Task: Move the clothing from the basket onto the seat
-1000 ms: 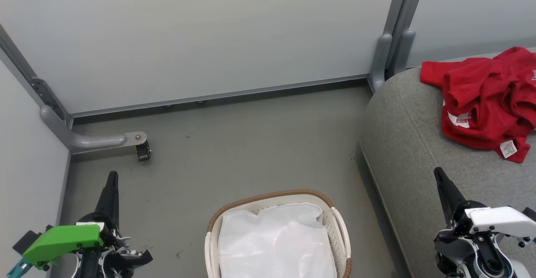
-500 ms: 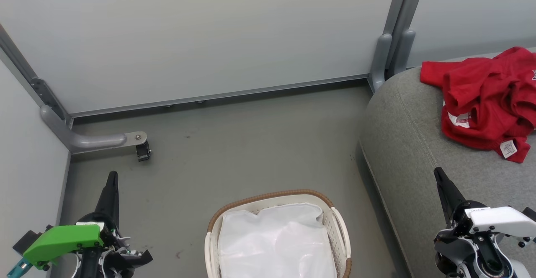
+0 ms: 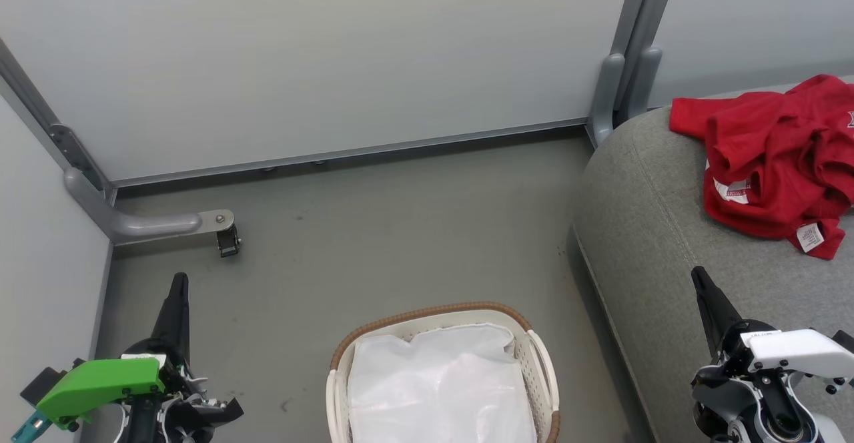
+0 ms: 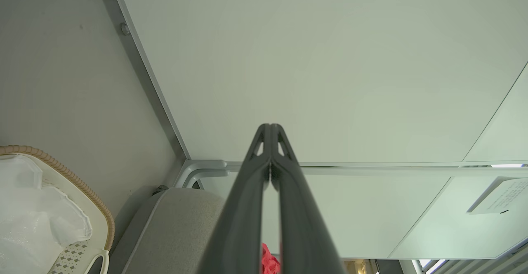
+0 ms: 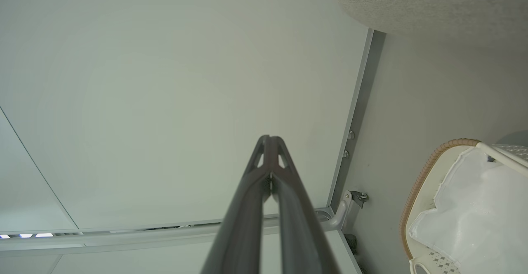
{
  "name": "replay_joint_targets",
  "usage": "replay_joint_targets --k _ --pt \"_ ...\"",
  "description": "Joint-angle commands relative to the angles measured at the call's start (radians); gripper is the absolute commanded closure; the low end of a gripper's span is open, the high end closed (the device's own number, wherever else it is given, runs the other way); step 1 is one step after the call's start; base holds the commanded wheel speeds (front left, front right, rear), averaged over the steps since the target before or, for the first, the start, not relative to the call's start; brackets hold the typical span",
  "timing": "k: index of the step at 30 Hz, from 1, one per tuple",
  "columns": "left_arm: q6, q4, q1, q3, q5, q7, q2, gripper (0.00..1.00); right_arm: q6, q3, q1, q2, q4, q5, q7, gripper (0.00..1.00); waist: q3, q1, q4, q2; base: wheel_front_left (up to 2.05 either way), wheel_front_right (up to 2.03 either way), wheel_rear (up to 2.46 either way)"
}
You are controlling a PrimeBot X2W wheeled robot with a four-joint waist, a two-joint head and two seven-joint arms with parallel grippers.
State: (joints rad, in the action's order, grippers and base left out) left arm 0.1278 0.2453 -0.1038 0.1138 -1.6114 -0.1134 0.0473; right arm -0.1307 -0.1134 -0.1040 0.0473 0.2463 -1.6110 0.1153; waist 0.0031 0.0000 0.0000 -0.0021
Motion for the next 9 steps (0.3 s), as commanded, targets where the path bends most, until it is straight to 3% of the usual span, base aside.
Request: replay_joint_targets --k 1,9 --pt "0.006 -0.002 -0.010 0.002 -0.003 -0.004 0.006 1.00 0.000 -0.002 -0.009 0.006 -0.003 -0.004 0.001 1.00 0.000 0.0000 0.000 0.0021 0.00 0.00 0.00" --pt "0.006 -0.002 -0.010 0.002 -0.003 -0.004 0.006 1.00 0.000 -0.002 -0.009 0.006 -0.003 -0.004 0.001 1.00 0.000 0.0000 0.000 0.0021 0.00 0.00 0.00"
